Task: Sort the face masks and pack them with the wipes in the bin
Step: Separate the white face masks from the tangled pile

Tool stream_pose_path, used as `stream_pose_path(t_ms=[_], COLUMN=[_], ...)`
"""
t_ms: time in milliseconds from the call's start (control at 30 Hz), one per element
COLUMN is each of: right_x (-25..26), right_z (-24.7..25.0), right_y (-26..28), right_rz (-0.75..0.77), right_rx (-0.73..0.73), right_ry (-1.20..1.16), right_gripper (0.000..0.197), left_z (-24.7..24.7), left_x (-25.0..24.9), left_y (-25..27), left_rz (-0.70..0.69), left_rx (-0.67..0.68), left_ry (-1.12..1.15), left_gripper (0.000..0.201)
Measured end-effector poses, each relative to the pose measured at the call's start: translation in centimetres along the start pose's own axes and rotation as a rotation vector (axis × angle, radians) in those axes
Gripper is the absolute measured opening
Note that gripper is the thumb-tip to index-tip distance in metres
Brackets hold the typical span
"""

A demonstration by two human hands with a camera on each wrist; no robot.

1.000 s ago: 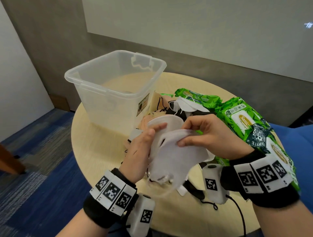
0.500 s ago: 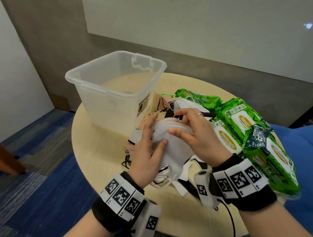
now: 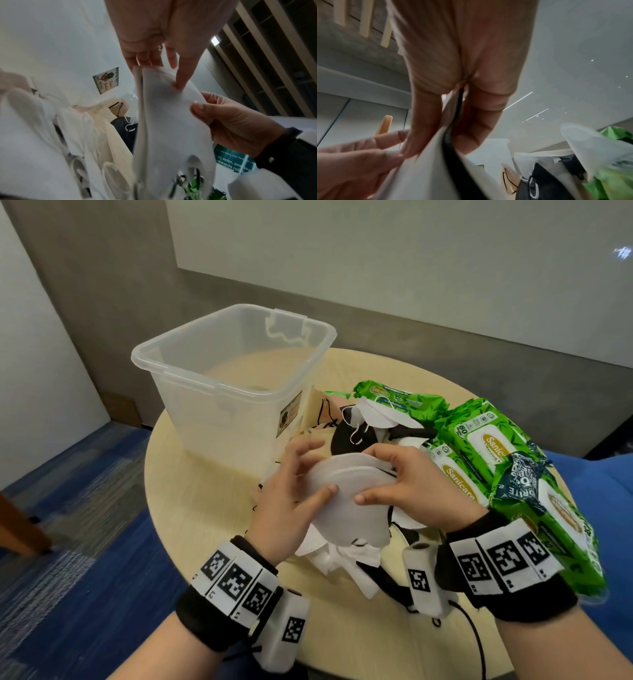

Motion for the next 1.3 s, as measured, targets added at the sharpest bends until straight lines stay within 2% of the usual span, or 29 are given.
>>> stream_pose_path(t_ms=[100,200,233,300,400,533,633,700,767,900,967,1033,1133,1200,1300], right_x=[0.5,-1.5,-2.4,-3.5,-3.5,-2.7,-2.0,-1.7,-1.7,-1.8,-1.7,-2.1,-2.9,-3.0,-2.4], right_z=[0.3,0.6,0.2,-1.2,-2.8,-3.2,-3.4,-3.4,-3.4,-2.2,-1.8,-1.9,-2.2,-2.0,-2.0], right_y=[-0.1,0.1,0.2,0.5,0.9,1.0,1.0,1.0,0.8,0.5,0.4,0.3,0.4,0.5,0.4], right_rz=[0.042,-0.075,-0.125,-0.159,-0.114,-0.051,-0.026,-0.024,-0.026,-0.013,-0.007,-0.023,-0.092,-0.098,-0.056], right_rx=[-0.074,-0.289,-0.31,-0.231,-0.116,-0.074,-0.06,-0.075,-0.114,-0.266,-0.291,-0.242,-0.125,-0.102,-0.124], right_ry=[-0.015,-0.189,-0.201,-0.132,0.041,0.114,0.147,0.124,0.095,0.019,0.005,-0.036,-0.203,-0.281,-0.263], right_gripper=[0.044,0.046,0.045,0.047,0.045,0.034,0.024,0.019,0.025,0.026,0.028,0.028,0.037,0.035,0.037], left_z=[-0.8,-0.3,0.1,0.3,-0.5,-1.7,-2.4,-2.5,-2.4,-2.3,-2.0,-1.2,-0.1,0.0,-0.9], left_x=[-0.4,-0.2,0.3,0.9,0.5,0.2,0.3,0.4,0.6,1.1,1.0,0.8,1.2,1.0,0.8], left_y=[0.1,0.3,0.4,0.6,0.9,1.2,1.4,1.3,1.3,1.6,1.4,1.1,0.4,0.2,0.5], left_rz=[-0.024,-0.007,0.012,0.044,-0.028,-0.041,-0.035,-0.025,0.008,0.086,0.077,0.093,0.151,0.144,0.109], left_rx=[0.086,-0.028,-0.08,-0.128,-0.091,0.018,0.08,0.08,0.075,0.128,0.116,0.056,-0.032,-0.034,0.02], left_ry=[-0.076,-0.003,0.023,0.028,-0.015,0.008,-0.063,-0.086,-0.056,0.03,0.035,0.109,0.244,0.25,0.206], left_gripper=[0.044,0.045,0.044,0.045,0.039,0.036,0.04,0.038,0.04,0.054,0.047,0.035,0.039,0.045,0.044])
Point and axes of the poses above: each hand's wrist, its own y-axis away from the middle knuckle, its own z-axis out of the back of the hand, x = y × z, the point moved 7 cm from there along -y, towards the middle knuckle, and after that the axes turned 6 degrees about -x, right-handed, at the moved point
